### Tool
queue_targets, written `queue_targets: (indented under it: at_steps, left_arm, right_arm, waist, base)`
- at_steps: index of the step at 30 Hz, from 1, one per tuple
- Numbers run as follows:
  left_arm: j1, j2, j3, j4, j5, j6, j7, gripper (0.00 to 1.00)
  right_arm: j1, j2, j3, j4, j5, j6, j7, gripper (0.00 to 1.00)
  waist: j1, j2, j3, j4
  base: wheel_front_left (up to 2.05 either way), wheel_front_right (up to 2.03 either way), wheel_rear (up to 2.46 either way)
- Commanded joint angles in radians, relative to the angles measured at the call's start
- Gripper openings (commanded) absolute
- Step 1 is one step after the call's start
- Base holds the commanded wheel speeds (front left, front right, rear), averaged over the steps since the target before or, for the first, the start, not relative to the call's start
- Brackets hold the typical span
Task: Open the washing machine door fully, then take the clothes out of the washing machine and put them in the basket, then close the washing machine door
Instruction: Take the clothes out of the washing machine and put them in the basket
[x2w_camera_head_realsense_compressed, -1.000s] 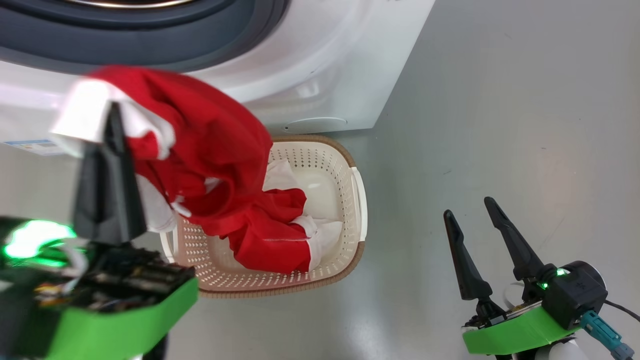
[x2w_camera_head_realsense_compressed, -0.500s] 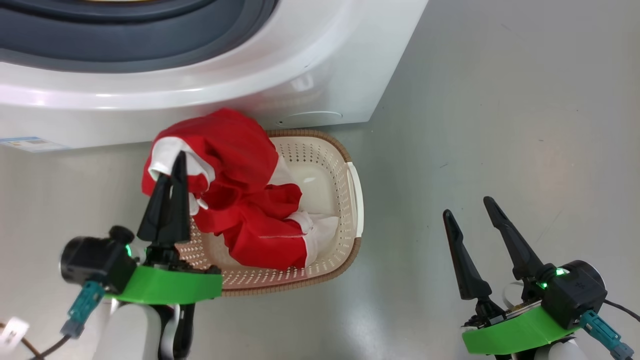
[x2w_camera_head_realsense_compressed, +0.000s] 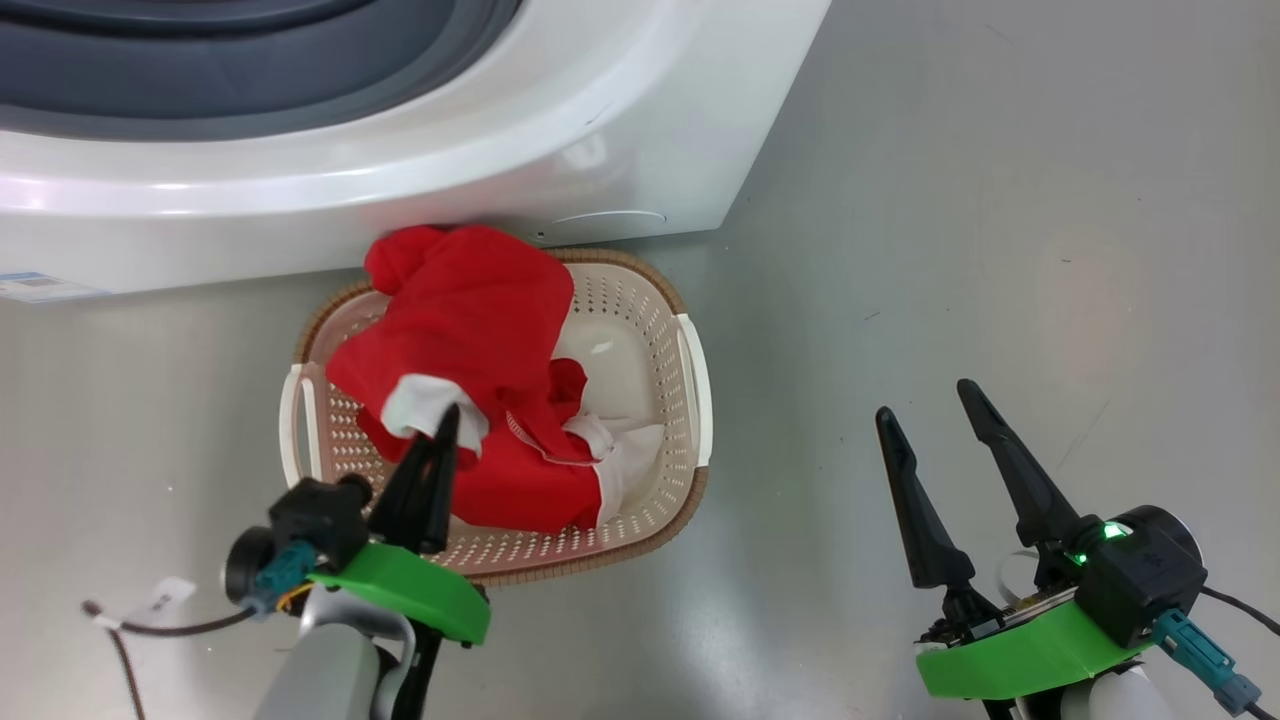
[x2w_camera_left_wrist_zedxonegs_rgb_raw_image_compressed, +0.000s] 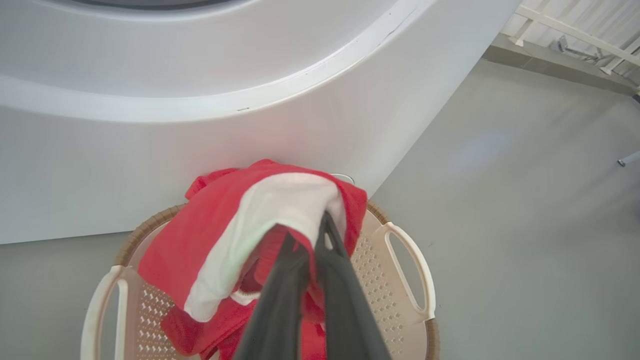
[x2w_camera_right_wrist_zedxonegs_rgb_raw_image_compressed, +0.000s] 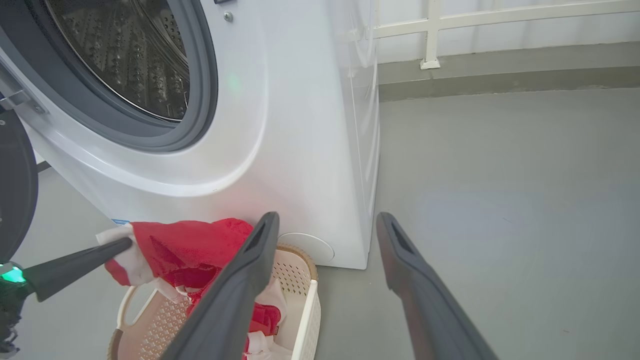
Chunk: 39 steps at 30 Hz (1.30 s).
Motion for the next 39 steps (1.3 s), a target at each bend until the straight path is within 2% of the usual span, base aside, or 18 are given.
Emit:
queue_targets:
  at_steps: [1, 8, 17, 19, 20, 21, 31, 39]
  left_arm:
    - [-0.021, 0.015, 0.012, 0.017, -0.012, -0.011, -0.005, 0.00]
    - [-0.059, 0.015, -0.057, 0.220, -0.064, -0.024, -0.005, 0.00]
    - [-0.098, 0.015, -0.108, 0.298, -0.131, -0.030, -0.005, 0.00]
    - [-0.102, 0.015, -0.109, 0.286, -0.136, -0.026, -0.005, 0.47]
    - [-0.103, 0.015, -0.106, 0.277, -0.138, -0.023, -0.005, 0.84]
    - [-0.104, 0.015, -0.101, 0.264, -0.139, -0.019, -0.005, 1.00]
    - [-0.058, 0.015, 0.012, 0.080, -0.112, 0.046, -0.005, 1.00]
    - [0.011, 0.015, 0.087, -0.151, -0.083, 0.083, -0.005, 1.00]
  right_arm:
    - [-0.006, -0.002, 0.026, -0.018, -0.001, 0.002, -0.003, 1.00]
    - [-0.009, -0.002, 0.032, -0.013, 0.001, 0.002, -0.004, 1.00]
    - [-0.011, -0.002, 0.033, -0.006, 0.003, 0.002, -0.005, 1.00]
    - [-0.010, -0.002, 0.034, -0.004, 0.003, 0.002, -0.005, 1.00]
    - [-0.009, -0.002, 0.034, -0.004, 0.003, 0.002, -0.005, 1.00]
    - [-0.008, -0.002, 0.033, -0.003, 0.004, 0.002, -0.006, 1.00]
    - [0.006, -0.002, 0.034, 0.004, 0.008, 0.002, -0.006, 1.00]
    - [0.019, -0.002, 0.032, 0.006, 0.010, 0.002, -0.007, 1.00]
  waist:
    - [0.0000, -0.0001, 0.000, -0.001]
    - [0.0000, -0.0001, 0.000, -0.007]
    - [0.0000, -0.0001, -0.004, -0.010]
    - [0.0000, -0.0001, -0.010, -0.010]
    - [0.0000, -0.0001, -0.012, -0.009]
    - [0.0000, -0.0001, -0.017, -0.008]
    - [0.0000, -0.0001, -0.069, 0.000]
    - [0.0000, -0.0001, -0.104, 0.006]
  base:
    - [0.00, 0.00, 0.00]
    - [0.00, 0.00, 0.00]
    - [0.00, 0.00, 0.00]
    - [0.00, 0.00, 0.00]
    - [0.00, 0.00, 0.00]
    - [0.00, 0.00, 0.00]
    - [0.00, 0.00, 0.00]
    - [0.00, 0.00, 0.00]
